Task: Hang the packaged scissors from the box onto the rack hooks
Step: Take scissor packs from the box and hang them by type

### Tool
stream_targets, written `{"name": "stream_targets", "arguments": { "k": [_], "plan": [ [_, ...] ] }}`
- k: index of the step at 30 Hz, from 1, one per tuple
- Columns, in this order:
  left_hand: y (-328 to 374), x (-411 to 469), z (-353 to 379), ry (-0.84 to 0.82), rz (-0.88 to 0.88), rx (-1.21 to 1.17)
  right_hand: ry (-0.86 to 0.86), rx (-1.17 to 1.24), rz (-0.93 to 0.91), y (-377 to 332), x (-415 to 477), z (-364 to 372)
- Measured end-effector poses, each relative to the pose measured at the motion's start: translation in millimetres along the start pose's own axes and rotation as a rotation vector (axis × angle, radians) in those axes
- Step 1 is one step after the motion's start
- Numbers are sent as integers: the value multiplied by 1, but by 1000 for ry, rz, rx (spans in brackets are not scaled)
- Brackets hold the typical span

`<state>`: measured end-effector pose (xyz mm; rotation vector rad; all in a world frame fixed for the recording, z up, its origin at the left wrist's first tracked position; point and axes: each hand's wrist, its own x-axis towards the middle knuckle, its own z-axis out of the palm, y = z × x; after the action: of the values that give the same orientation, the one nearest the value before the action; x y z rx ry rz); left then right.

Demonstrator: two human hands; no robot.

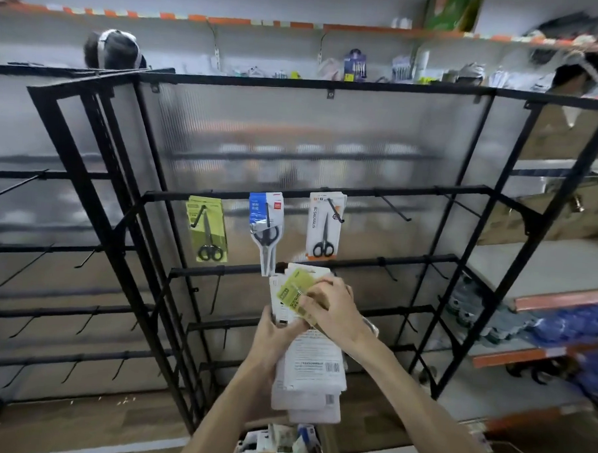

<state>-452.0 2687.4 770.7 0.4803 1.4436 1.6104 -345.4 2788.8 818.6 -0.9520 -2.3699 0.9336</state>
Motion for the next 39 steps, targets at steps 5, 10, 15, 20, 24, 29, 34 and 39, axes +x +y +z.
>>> {"name": "stream_targets", "arguments": {
  "k": [5,10,15,20,24,29,34,39],
  "plan": [
    [-8,-8,8,-16,-46,-44,-6,-228,174,3,-5,-12],
    [-11,-6,12,14,-46,-42,18,-312,347,15,-5,-27],
    [-16,5,11,107,-49,-74,163,-78,234,30,0,-43],
    [-5,10,-3,299,-23,-136,99,287,92,36,23,-54],
    [10,5,-28,417,47,-132,66,313,-22,28,49,-45],
    [14,-16,-67,518,60,-131,9,296,-114,-5,70,-13],
    [9,-31,-101,547,73,-133,-53,383,-165,-49,87,31],
    [19,-28,-150,576,39,-165,-56,355,-180,-95,108,68]
  ]
}}
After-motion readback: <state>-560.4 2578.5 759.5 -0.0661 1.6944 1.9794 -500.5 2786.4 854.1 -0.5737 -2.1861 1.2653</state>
